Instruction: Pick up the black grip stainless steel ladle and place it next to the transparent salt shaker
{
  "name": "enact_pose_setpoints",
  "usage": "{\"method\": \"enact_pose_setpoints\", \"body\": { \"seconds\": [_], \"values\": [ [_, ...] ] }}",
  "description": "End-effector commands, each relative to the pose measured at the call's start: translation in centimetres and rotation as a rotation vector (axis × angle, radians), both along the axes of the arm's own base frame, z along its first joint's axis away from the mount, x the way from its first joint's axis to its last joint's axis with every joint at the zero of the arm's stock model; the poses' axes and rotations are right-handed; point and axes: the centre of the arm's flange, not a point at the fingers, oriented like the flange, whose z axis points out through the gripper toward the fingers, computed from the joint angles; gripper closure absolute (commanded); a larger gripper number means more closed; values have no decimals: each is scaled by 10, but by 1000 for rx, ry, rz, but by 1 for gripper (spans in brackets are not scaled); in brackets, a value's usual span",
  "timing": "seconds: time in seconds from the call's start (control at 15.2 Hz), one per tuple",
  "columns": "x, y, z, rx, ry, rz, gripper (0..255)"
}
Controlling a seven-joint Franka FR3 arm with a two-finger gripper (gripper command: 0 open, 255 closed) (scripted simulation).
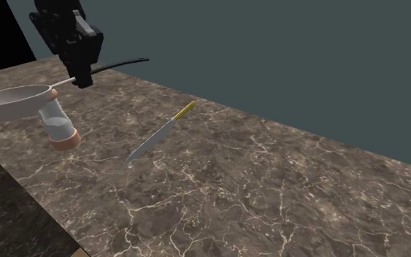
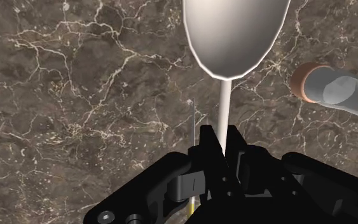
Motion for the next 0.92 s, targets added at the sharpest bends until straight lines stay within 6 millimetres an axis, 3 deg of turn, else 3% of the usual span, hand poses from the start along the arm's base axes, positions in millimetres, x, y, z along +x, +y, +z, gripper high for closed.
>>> {"method": "enact_pose_setpoints", "body": {
  "seconds": [0.0,0.2,0.86],
  "values": [
    [-17,21,-1,0,1,-1,255],
    [-44,52,-1,0,1,-1,255],
    [-44,52,-53,0,1,-1,255]
  ]
}}
